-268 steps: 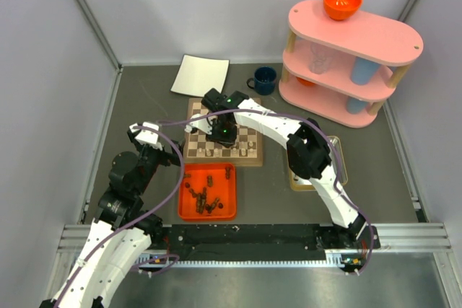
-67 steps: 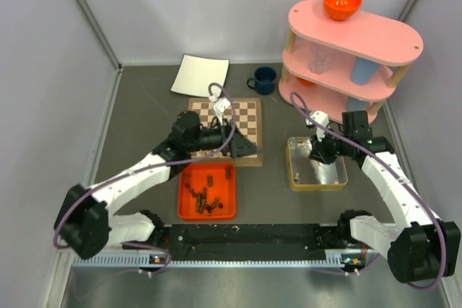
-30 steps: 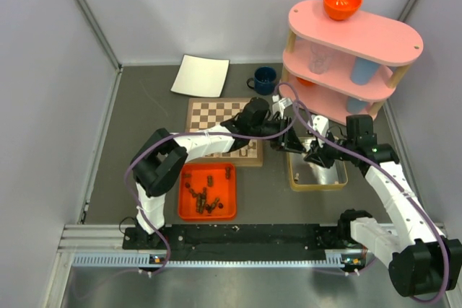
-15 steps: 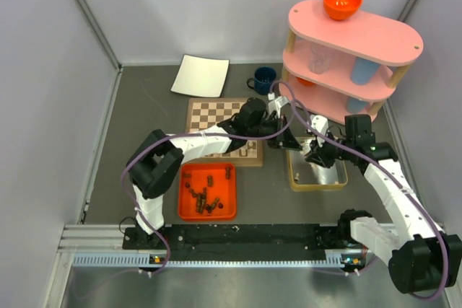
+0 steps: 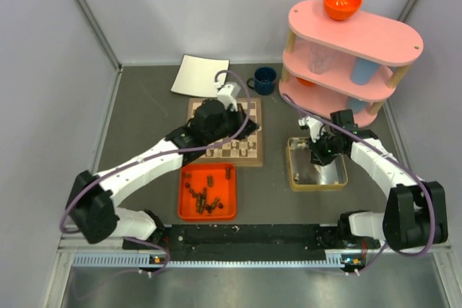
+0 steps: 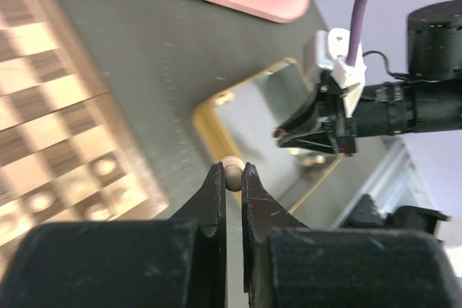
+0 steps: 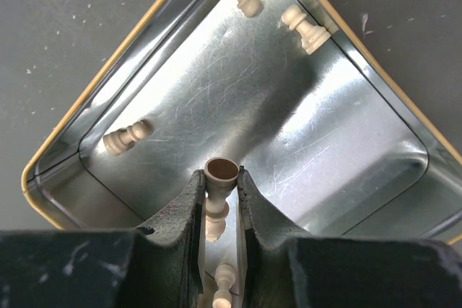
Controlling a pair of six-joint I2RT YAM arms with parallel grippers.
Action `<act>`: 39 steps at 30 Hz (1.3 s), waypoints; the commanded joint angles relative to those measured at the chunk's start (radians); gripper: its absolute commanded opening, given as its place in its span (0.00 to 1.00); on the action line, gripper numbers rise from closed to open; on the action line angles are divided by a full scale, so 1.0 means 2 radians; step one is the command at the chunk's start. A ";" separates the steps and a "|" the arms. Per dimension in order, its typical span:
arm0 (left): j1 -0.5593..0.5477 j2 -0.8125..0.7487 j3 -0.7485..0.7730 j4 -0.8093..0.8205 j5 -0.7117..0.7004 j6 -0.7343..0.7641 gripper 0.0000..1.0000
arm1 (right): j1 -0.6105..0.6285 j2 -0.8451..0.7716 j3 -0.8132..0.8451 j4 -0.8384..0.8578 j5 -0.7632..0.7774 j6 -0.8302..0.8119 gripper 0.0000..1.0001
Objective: Set up the chess pieces on the board
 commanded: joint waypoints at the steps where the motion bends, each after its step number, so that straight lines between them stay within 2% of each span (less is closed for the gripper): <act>1: 0.020 -0.085 -0.065 -0.061 -0.131 0.066 0.00 | 0.020 0.023 0.005 0.022 0.039 0.024 0.08; 6: 0.070 -0.109 -0.099 -0.102 -0.135 0.112 0.00 | 0.023 0.062 0.013 0.016 0.068 0.031 0.14; 9: 0.084 -0.098 -0.104 -0.110 -0.144 0.139 0.00 | 0.024 0.074 0.018 0.011 0.074 0.034 0.24; 12: 0.094 -0.077 -0.091 -0.114 -0.145 0.155 0.00 | 0.023 0.063 0.021 0.009 0.077 0.038 0.56; 14: 0.098 -0.066 -0.085 -0.118 -0.149 0.164 0.00 | 0.023 0.048 0.019 0.010 0.074 0.036 0.65; 30: 0.104 0.058 0.002 -0.169 -0.119 0.192 0.02 | 0.023 0.017 0.016 0.014 0.078 0.032 0.67; 39: 0.108 0.081 0.004 -0.174 -0.099 0.186 0.03 | 0.023 0.013 0.017 0.015 0.078 0.031 0.67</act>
